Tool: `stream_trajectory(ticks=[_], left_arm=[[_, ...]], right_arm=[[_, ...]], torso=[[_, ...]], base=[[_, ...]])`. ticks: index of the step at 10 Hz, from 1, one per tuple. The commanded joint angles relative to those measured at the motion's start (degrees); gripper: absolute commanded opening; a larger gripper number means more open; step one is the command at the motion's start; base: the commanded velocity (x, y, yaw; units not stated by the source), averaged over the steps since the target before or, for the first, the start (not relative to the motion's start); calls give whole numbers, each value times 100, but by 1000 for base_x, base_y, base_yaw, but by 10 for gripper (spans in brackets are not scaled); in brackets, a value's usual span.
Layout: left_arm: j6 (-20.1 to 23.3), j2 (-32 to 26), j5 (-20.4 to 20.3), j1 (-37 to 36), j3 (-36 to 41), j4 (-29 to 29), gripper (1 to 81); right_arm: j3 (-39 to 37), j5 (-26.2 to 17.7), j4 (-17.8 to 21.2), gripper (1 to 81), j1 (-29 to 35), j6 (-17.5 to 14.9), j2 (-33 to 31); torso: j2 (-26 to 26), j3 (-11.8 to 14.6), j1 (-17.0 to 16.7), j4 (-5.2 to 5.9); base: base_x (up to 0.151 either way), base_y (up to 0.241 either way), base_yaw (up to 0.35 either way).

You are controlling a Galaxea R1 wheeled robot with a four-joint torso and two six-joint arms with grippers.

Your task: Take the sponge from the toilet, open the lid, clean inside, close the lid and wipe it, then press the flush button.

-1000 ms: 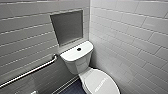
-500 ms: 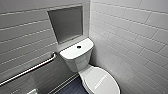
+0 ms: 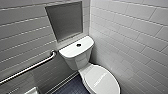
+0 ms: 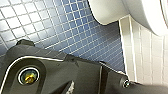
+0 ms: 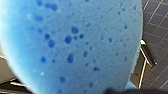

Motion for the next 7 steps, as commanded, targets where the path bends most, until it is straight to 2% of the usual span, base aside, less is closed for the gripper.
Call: stream_trajectory(ticks=[1,2,4,5,6,7], left_arm=[[-156,-68,327,-532,292,-46,811],[-156,-15,336,-638,353,-29,811],[-147,47,257,-735,433,15,811],[-147,73,239,-744,416,15,811],[-147,82,239,-761,407,15,811],[-147,91,239,-823,407,7,811]], right_arm=[[179,-353,-110,10,76,2,-224],[179,-362,-110,10,94,2,-215],[188,-353,-110,10,120,2,-206],[188,-353,-110,10,129,2,-197],[188,-353,-110,10,129,2,-197],[188,-353,-110,10,129,2,-197]], torso=[[0,0,0,-286],[0,0,0,-217],[0,-2,0,-377],[0,-2,0,-392],[0,-2,0,-336],[0,-2,0,-360]], base=[[0,0,0],[0,0,0],[0,0,0],[0,0,0],[0,0,0],[0,0,0]])
